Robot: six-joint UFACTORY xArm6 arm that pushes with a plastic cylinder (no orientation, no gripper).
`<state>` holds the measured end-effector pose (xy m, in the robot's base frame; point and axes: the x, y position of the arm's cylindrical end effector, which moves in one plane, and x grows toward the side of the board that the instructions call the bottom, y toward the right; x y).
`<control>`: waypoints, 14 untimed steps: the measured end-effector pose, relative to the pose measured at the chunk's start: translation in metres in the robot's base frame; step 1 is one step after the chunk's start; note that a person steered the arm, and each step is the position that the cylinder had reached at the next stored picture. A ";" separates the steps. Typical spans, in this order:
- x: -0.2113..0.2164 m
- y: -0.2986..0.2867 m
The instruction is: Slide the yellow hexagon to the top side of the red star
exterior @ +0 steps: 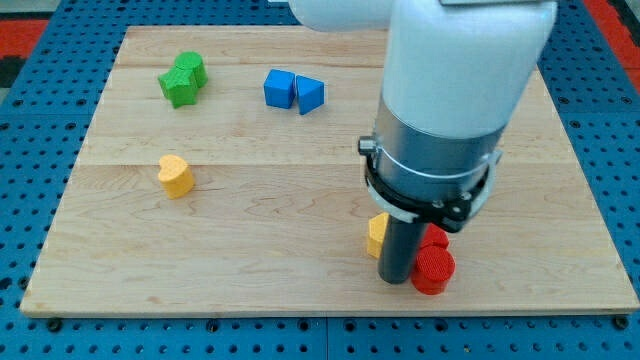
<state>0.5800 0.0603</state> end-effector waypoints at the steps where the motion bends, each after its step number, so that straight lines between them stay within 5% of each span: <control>1: -0.017 -0.007; 4: -0.064 -0.047; 6: -0.079 0.036; 7: -0.081 0.023; 8: -0.082 -0.059; 10: -0.171 0.100; 12: -0.123 0.136; 14: -0.097 0.075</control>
<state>0.4834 0.1357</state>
